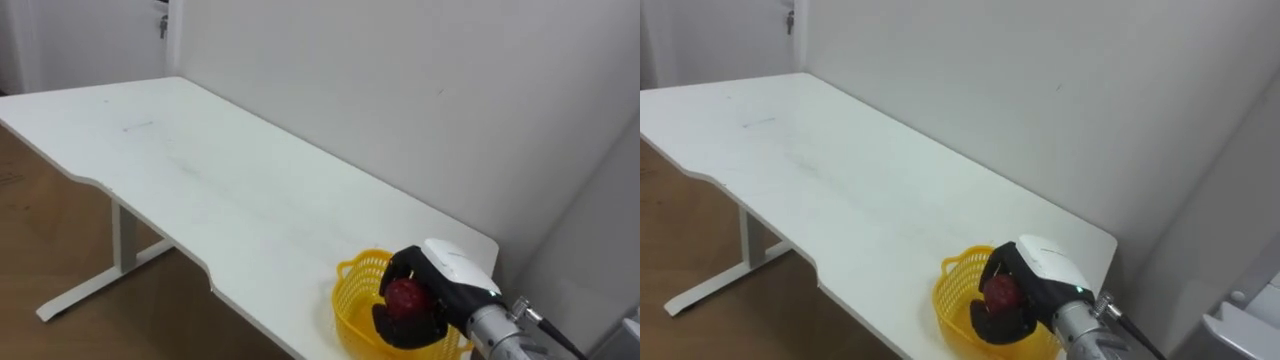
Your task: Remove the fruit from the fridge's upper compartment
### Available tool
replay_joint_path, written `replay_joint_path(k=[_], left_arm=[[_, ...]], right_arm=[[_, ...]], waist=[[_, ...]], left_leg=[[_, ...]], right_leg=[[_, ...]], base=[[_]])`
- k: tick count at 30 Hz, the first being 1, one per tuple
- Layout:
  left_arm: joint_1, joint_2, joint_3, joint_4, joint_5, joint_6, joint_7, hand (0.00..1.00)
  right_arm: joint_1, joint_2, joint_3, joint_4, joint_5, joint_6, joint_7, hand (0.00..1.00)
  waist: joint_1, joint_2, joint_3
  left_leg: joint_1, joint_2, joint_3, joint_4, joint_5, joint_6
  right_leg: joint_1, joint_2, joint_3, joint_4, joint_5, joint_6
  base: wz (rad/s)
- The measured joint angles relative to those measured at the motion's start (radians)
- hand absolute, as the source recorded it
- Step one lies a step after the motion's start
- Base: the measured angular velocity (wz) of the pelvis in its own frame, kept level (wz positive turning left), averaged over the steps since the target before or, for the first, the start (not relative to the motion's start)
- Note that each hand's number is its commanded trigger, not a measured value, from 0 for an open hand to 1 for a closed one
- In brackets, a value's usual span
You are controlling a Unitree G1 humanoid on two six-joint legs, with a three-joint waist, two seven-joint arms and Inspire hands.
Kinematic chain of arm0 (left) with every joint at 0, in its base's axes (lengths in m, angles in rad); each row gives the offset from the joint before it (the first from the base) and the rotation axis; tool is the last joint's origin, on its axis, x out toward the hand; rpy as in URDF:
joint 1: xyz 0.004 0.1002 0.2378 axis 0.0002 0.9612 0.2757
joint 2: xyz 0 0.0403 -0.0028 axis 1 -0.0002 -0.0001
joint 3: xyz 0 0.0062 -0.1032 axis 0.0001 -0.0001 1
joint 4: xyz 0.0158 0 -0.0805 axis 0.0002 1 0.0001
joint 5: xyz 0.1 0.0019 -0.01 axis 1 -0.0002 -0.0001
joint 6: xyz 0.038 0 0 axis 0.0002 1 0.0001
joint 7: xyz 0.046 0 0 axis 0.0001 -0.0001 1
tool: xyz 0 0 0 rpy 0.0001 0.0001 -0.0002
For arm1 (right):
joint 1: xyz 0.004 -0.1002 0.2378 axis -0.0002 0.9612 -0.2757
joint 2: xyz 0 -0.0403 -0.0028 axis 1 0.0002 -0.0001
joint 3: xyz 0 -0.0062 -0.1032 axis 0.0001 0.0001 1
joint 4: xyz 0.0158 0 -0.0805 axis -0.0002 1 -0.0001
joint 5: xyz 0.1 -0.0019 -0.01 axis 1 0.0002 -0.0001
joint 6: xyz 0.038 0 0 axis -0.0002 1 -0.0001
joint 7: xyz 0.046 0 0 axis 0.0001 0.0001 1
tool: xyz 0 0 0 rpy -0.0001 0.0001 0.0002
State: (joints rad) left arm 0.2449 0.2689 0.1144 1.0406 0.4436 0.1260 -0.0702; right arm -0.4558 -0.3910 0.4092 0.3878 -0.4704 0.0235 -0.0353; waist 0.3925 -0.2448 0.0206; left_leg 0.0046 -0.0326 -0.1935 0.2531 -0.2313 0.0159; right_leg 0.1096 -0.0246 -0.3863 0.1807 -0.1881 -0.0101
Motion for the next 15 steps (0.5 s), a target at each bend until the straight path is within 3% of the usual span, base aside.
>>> replay_joint_path(k=[15], left_arm=[[0.016,0.001,-0.019,-0.002,0.002,0.006,0.0,0.0]], right_arm=[[0.001,0.0,0.0,0.033,0.043,0.0,0.002,0.0]], waist=[[-0.004,0.004,0.0022]], left_leg=[[0.007,-0.001,0.0,0.004,0.0,0.0]], right_leg=[[0.008,0.0,0.003,0.003,0.0,0.0]], base=[[0.0]])
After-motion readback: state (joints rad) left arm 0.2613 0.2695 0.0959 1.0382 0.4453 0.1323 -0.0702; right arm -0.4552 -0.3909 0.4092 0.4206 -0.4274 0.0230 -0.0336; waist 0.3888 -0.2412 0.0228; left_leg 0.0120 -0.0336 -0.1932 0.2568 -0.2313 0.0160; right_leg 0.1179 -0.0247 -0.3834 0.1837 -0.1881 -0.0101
